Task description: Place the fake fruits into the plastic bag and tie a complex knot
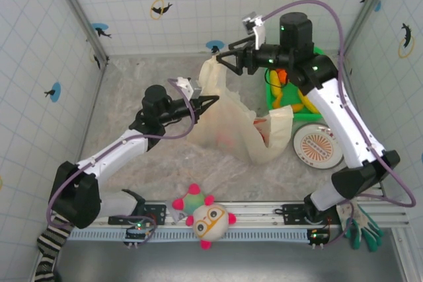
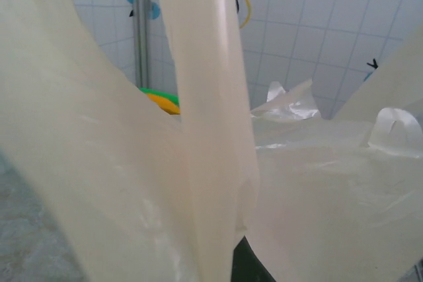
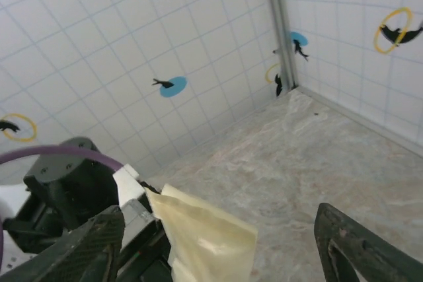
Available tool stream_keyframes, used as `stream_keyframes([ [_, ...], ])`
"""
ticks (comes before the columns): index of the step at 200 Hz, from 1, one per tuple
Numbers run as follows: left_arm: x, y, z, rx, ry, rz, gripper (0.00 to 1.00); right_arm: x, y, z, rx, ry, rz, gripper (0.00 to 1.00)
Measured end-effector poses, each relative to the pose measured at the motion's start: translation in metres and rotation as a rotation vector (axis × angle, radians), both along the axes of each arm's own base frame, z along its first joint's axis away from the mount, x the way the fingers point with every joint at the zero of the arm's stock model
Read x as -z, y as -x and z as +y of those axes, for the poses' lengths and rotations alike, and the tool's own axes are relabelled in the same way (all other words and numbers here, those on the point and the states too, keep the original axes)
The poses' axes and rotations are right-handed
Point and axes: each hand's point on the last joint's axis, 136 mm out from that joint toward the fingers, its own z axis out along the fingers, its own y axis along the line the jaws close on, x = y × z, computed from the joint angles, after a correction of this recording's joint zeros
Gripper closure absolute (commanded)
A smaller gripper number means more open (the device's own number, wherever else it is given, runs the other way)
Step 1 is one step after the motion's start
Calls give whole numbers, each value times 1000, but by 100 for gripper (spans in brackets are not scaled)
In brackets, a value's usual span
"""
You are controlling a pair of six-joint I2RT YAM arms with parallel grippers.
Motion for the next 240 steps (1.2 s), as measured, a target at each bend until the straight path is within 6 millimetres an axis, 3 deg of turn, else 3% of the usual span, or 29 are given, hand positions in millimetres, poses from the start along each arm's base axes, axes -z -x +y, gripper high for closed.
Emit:
stream_keyframes([
  [15,5,0,-4,-33,-30,-17,100,-12,4,-13,83,-27,42,0],
  [47,14,0,-9,-115,-93,-68,100,-25,12,-39,240,-64,94,1],
  [79,19,0,-10,-184,-146,-122,100,-2,24,-66,401,-133,231,1],
  [94,20,-2,-10,-205,-162,-139,100,-1,22,-70,465,-186,303,1],
  [119,22,-4,-9,-231,-184,-156,100,4,17,-62,529,-239,412,1],
  [170,28,-3,-10,-252,-223,-169,100,18,1,-21,637,-160,538,1],
  [205,32,-5,-8,-266,-240,-169,100,38,3,-18,695,-94,578,0],
  [240,32,-4,-9,-267,-245,-170,100,40,10,-10,681,-87,587,10],
])
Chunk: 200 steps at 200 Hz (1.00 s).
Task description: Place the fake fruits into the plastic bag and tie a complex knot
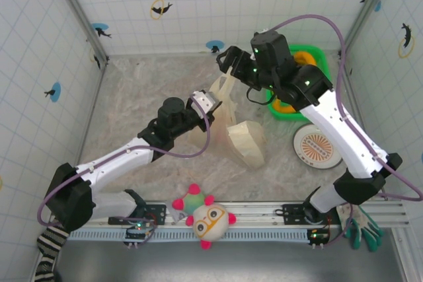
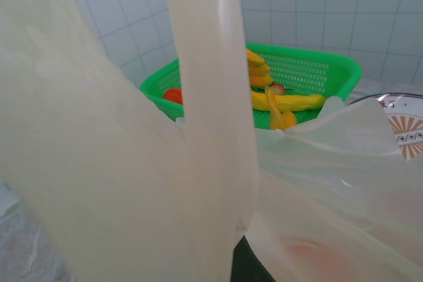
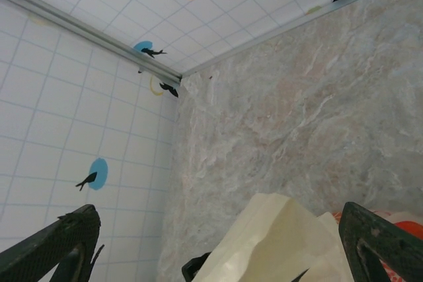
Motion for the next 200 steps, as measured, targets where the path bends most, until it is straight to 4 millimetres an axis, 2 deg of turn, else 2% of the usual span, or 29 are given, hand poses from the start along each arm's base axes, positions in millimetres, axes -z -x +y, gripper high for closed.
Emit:
stream_keyframes([
  [30,-1,1,-1,-1,0,-2,100,6,4,11,-31,11,11,21],
  [53,-1,0,0,-8,-1,-3,100,14,3,12,-32,22,25,26],
  [90,-1,0,0,-10,0,-5,100,30,3,13,-33,49,55,27],
  [115,-4,0,1,-15,4,-11,100,31,1,13,-28,54,56,28],
  [141,-5,2,0,-15,-1,-20,100,32,0,12,-21,55,56,36],
  [159,-5,3,-1,-15,-7,-28,100,34,-3,12,-20,63,57,50],
  [181,-5,2,-1,-18,-11,-34,100,38,-6,11,-11,73,63,78],
  [193,-5,2,0,-21,-11,-35,100,40,-8,8,-9,90,55,99],
  [200,-6,2,0,-22,-10,-36,100,40,-9,6,-11,100,49,100],
])
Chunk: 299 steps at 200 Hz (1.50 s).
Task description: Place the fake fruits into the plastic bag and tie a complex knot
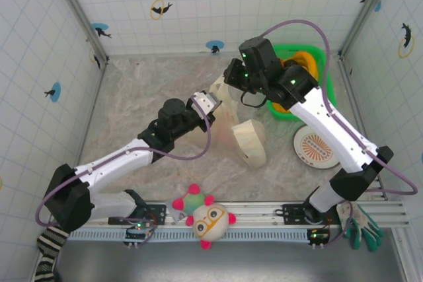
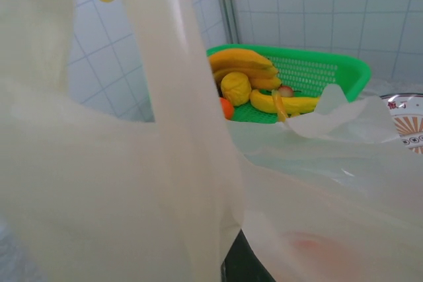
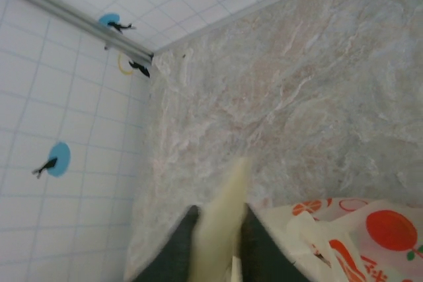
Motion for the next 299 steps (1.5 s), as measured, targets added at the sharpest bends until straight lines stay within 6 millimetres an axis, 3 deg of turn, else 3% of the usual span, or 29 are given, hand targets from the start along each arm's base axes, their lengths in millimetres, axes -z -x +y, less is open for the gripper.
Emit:
stream_keyframes([
  [51,-2,8,3,15,31,6,100,9,2,-8,-154,99,-104,100],
  [95,1,19,-2,77,70,47,98,2,18,-14,-434,-19,-319,100],
  [135,-4,28,-5,170,135,100,68,-16,29,-6,-639,-113,-517,100],
  [159,-7,28,0,213,168,139,44,-31,41,1,-745,-130,-618,100],
  [176,-11,28,7,222,188,160,34,-35,45,5,-800,-126,-658,100],
  [216,-49,39,30,258,265,118,13,-31,48,6,-851,-105,-688,100],
  [242,-74,44,39,297,313,98,10,-28,50,6,-868,-94,-693,100],
  [299,-130,45,23,456,373,123,6,-23,52,6,-893,-73,-700,100],
])
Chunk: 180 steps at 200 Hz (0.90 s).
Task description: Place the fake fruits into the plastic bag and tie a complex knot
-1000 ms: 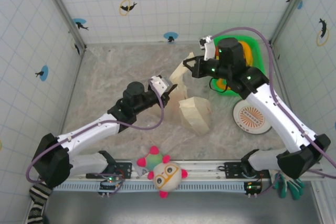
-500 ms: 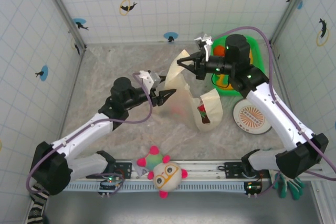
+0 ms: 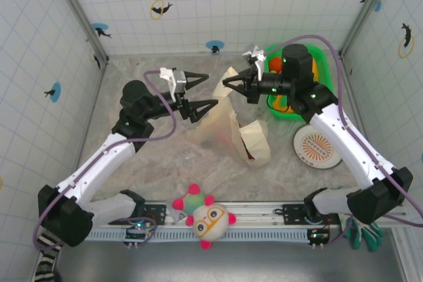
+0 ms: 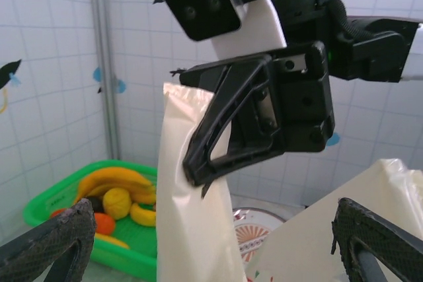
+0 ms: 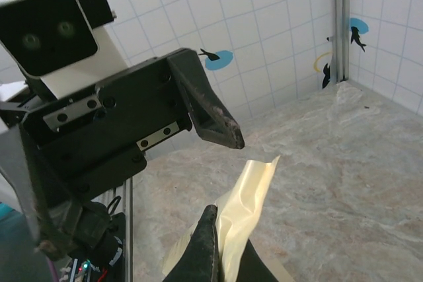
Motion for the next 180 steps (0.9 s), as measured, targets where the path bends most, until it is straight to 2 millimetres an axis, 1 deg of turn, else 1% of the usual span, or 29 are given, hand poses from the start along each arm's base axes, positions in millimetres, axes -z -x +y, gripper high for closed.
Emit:
stream_keyframes([
  [7,-2,-1,-3,19,2,9,7,0,0,0,-2,0,-3,100],
  [19,1,-3,-7,44,-4,27,7,0,1,0,-4,0,-5,100],
  [42,18,-9,-15,85,-27,87,11,-1,2,0,-12,-3,-6,100],
  [57,30,-14,-20,106,-39,134,14,-2,3,1,-20,-7,-9,100],
  [76,40,-19,-25,130,-44,173,20,-3,4,1,-27,-11,-11,100],
  [97,47,-20,-29,155,-49,197,25,-5,4,2,-34,-18,-14,100],
  [115,48,-19,-31,173,-48,195,30,-8,5,3,-42,-30,-20,100],
  [128,50,-17,-34,187,-49,196,38,-11,5,4,-47,-40,-26,100],
  [146,55,-16,-38,206,-53,206,53,-14,5,5,-51,-53,-35,100],
  [157,58,-17,-40,214,-54,221,58,-16,5,5,-54,-58,-39,100],
  [180,58,-18,-41,216,-52,216,75,-16,6,5,-59,-60,-40,100],
])
